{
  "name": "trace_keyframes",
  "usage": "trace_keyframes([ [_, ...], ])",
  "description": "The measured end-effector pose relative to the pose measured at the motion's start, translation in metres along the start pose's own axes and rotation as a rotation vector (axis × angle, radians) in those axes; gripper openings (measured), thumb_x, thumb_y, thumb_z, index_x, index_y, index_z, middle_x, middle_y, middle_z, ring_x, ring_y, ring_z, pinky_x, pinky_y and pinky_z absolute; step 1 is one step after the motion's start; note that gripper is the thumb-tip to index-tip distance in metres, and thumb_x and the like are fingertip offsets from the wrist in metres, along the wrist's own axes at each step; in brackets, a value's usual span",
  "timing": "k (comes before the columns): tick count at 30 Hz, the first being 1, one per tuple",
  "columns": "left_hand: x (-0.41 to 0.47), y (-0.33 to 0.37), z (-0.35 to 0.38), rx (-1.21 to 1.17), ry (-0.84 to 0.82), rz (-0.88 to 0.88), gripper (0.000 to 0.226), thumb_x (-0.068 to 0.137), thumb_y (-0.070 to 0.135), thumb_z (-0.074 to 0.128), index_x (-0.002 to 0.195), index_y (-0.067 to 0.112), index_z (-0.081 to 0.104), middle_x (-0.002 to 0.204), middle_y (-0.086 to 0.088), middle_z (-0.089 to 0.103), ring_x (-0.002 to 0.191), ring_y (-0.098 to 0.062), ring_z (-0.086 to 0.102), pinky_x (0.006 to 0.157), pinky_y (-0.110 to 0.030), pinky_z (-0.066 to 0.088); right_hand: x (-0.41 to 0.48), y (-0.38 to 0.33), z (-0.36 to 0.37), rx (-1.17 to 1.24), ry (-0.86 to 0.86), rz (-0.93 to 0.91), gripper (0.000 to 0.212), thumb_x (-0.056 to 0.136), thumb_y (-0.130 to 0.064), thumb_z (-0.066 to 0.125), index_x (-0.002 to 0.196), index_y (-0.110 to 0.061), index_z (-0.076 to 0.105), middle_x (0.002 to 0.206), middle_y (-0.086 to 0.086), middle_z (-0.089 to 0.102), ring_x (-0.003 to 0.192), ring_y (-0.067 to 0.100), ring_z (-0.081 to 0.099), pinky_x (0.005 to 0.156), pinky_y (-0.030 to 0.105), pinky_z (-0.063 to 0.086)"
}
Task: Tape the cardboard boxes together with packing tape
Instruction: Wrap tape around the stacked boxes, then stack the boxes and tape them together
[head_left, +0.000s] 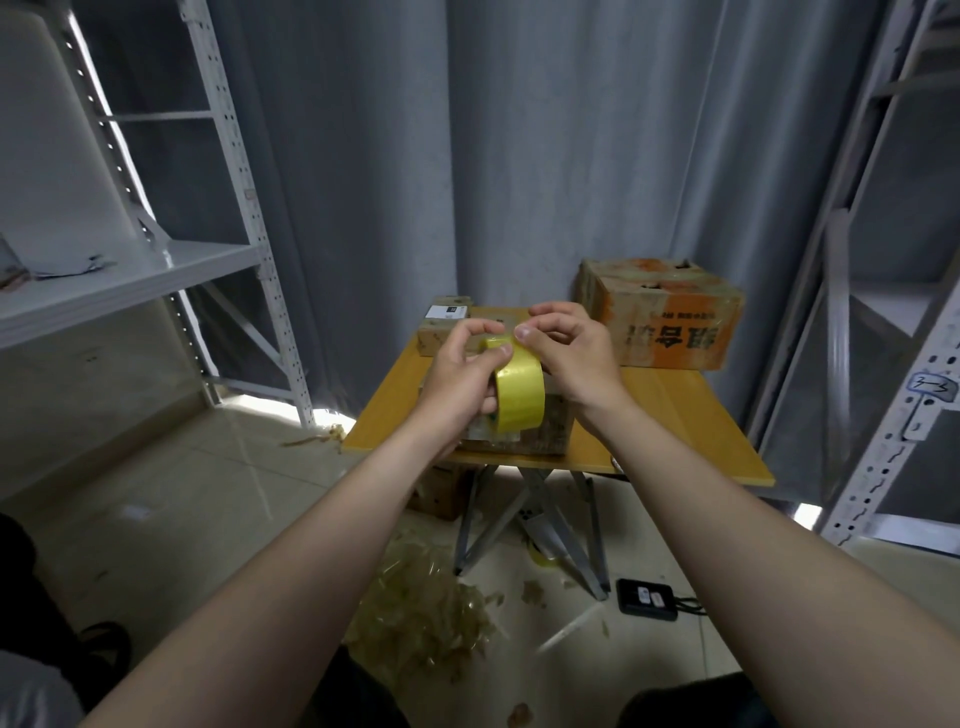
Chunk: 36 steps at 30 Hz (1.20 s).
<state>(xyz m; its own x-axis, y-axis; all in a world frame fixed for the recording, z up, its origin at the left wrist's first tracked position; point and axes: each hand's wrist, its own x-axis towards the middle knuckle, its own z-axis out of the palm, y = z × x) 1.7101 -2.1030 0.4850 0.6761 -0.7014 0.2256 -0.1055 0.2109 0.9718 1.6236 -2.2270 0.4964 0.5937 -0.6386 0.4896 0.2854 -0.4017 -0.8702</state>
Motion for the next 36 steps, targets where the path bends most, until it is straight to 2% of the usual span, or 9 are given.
trace_keyframes([
  [8, 0.009, -0.006, 0.009, -0.005, 0.065, 0.027, 0.015, 0.101, 0.016, 0.066, 0.113, 0.026, 0.067, 0.072, 0.005, 0.072, 0.064, -0.014, 0.063, 0.05, -0.025, 0.048, -0.001, -0.004, -0.001, -0.147, 0.064, -0.012, 0.018, 0.089, -0.015, 0.081, 0.081, -0.03, 0.073, 0.121, 0.007, 0.055, 0.116, 0.018, 0.06, 0.107, 0.038, 0.05],
  [11, 0.017, -0.007, 0.018, -0.054, 0.133, 0.066, 0.023, 0.1, 0.014, 0.067, 0.114, 0.029, 0.058, 0.084, -0.001, 0.078, 0.07, -0.016, 0.071, 0.058, -0.029, 0.056, 0.0, -0.007, -0.004, -0.317, 0.1, 0.003, 0.005, 0.094, -0.029, 0.075, 0.098, -0.027, 0.077, 0.119, 0.002, 0.054, 0.116, 0.015, 0.056, 0.103, 0.029, 0.044],
  [14, 0.031, -0.006, 0.03, -0.072, 0.226, 0.044, 0.03, 0.098, 0.019, 0.071, 0.107, 0.032, 0.045, 0.102, -0.007, 0.076, 0.091, -0.026, 0.071, 0.079, -0.043, 0.055, 0.002, -0.008, -0.003, -0.501, 0.086, -0.027, 0.037, 0.1, -0.027, 0.065, 0.135, -0.014, 0.068, 0.129, 0.006, 0.061, 0.125, 0.022, 0.058, 0.104, 0.031, 0.044],
  [18, 0.049, -0.001, 0.045, -0.094, 0.205, -0.038, 0.03, 0.098, 0.027, 0.072, 0.108, 0.015, 0.046, 0.08, -0.001, 0.064, 0.073, -0.017, 0.058, 0.058, -0.028, 0.045, 0.008, -0.007, -0.006, -0.229, 0.117, 0.141, 0.082, 0.098, -0.025, 0.068, 0.165, -0.019, 0.02, 0.122, 0.0, 0.068, 0.118, 0.017, 0.063, 0.106, 0.038, 0.049],
  [20, 0.056, 0.002, 0.049, -0.059, 0.121, -0.042, 0.028, 0.098, 0.027, 0.072, 0.104, 0.012, 0.049, 0.077, -0.003, 0.061, 0.073, -0.019, 0.057, 0.063, -0.031, 0.048, 0.014, -0.003, -0.013, -0.117, 0.14, 0.206, 0.082, 0.097, -0.027, 0.069, 0.164, -0.022, 0.022, 0.119, 0.004, 0.071, 0.112, 0.017, 0.067, 0.105, 0.041, 0.052],
  [24, 0.07, 0.009, 0.05, 0.233, -0.005, 0.118, 0.024, 0.098, 0.023, 0.073, 0.108, 0.014, 0.053, 0.098, -0.005, 0.07, 0.087, -0.015, 0.064, 0.079, -0.031, 0.051, 0.025, 0.013, -0.027, 0.067, 0.247, 0.239, 0.071, 0.093, -0.019, 0.076, 0.153, -0.023, 0.038, 0.099, -0.004, 0.073, 0.082, -0.01, 0.067, 0.077, 0.01, 0.051],
  [28, 0.091, 0.004, 0.033, 0.588, -0.227, 0.142, 0.068, 0.09, 0.04, 0.079, 0.149, 0.025, 0.047, 0.149, -0.007, 0.054, 0.139, -0.016, 0.049, 0.107, -0.029, 0.042, 0.031, 0.036, -0.044, -0.021, 0.357, 0.204, 0.065, 0.093, -0.017, 0.077, 0.147, -0.027, 0.042, 0.082, -0.005, 0.069, 0.08, 0.004, 0.069, 0.08, 0.025, 0.051],
  [32, 0.115, -0.001, -0.008, 0.997, -0.49, -0.069, 0.127, 0.064, 0.061, 0.088, 0.164, 0.032, 0.014, 0.169, -0.006, 0.028, 0.154, -0.026, 0.028, 0.119, -0.037, 0.031, 0.032, 0.069, -0.075, -0.438, 0.322, 0.215, 0.065, 0.095, -0.02, 0.074, 0.149, -0.029, 0.039, 0.091, -0.005, 0.06, 0.101, 0.026, 0.066, 0.088, 0.045, 0.054],
  [36, 0.135, 0.0, -0.038, 1.489, -0.729, -0.262, 0.149, 0.051, 0.08, 0.078, 0.163, 0.041, -0.012, 0.175, 0.002, -0.003, 0.16, -0.03, 0.002, 0.128, -0.054, 0.012, 0.03, 0.099, -0.105, -0.915, 0.197, 0.171, 0.066, 0.096, -0.022, 0.072, 0.149, -0.028, 0.034, 0.097, -0.001, 0.065, 0.101, 0.034, 0.066, 0.091, 0.051, 0.048],
])
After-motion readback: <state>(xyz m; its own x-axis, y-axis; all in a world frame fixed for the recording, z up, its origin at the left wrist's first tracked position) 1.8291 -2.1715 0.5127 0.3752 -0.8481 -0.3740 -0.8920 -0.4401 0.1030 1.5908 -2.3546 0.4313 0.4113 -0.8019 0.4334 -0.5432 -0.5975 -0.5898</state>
